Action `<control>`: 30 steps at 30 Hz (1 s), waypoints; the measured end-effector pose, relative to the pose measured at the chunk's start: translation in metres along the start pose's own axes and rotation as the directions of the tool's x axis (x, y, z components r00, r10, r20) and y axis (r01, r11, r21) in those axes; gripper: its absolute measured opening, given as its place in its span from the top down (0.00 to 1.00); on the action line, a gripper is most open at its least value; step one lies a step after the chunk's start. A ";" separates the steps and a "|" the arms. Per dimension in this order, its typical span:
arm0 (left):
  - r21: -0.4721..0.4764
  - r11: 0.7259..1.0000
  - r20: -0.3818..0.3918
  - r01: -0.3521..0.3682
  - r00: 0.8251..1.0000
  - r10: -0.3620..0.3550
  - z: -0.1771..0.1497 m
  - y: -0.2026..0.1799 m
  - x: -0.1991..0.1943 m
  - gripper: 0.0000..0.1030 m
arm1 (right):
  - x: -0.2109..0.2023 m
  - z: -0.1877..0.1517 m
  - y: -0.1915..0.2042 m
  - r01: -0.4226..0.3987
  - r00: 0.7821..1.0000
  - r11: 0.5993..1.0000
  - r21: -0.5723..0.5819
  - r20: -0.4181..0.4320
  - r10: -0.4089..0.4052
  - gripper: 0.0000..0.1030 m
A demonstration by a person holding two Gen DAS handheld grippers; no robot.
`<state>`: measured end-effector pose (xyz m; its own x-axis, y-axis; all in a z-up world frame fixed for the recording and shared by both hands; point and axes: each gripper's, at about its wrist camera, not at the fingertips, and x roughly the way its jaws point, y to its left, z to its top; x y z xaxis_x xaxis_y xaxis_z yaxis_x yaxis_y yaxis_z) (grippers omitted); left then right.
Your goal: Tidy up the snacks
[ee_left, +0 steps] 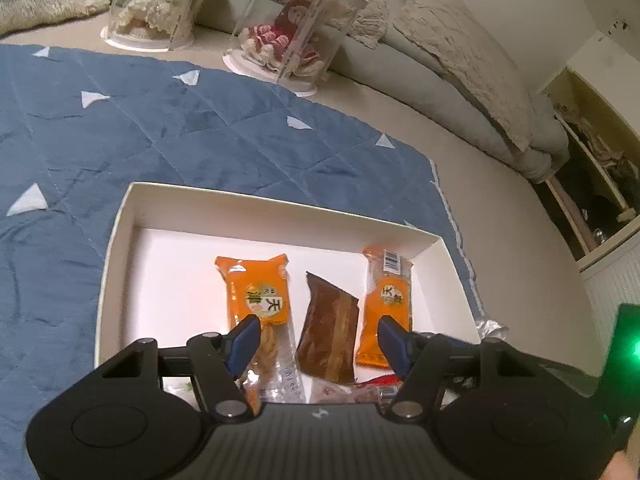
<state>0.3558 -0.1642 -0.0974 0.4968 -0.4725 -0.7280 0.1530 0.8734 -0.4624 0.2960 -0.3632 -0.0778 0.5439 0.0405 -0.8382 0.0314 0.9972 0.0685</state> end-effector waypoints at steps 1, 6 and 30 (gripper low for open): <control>0.004 1.000 0.000 -0.004 1.000 0.004 0.000 0.000 -0.003 0.34 | -0.004 0.000 -0.002 -0.002 1.000 1.000 0.010 0.007 0.002 0.65; 0.044 0.998 -0.003 -0.035 0.999 0.035 -0.004 -0.005 -0.017 0.27 | -0.025 -0.002 -0.008 -0.004 0.999 0.999 0.038 0.039 0.002 0.57; 0.096 0.978 0.061 -0.187 0.982 0.181 -0.028 -0.012 -0.116 0.00 | -0.148 -0.031 0.010 0.007 0.973 1.000 -0.008 0.232 -0.005 0.01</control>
<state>0.2722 -0.1235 -0.0219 0.5675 -0.2980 -0.7676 0.1391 0.9535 -0.2673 0.1897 -0.3577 0.0303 0.7236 0.0196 -0.6899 0.0288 0.9979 0.0586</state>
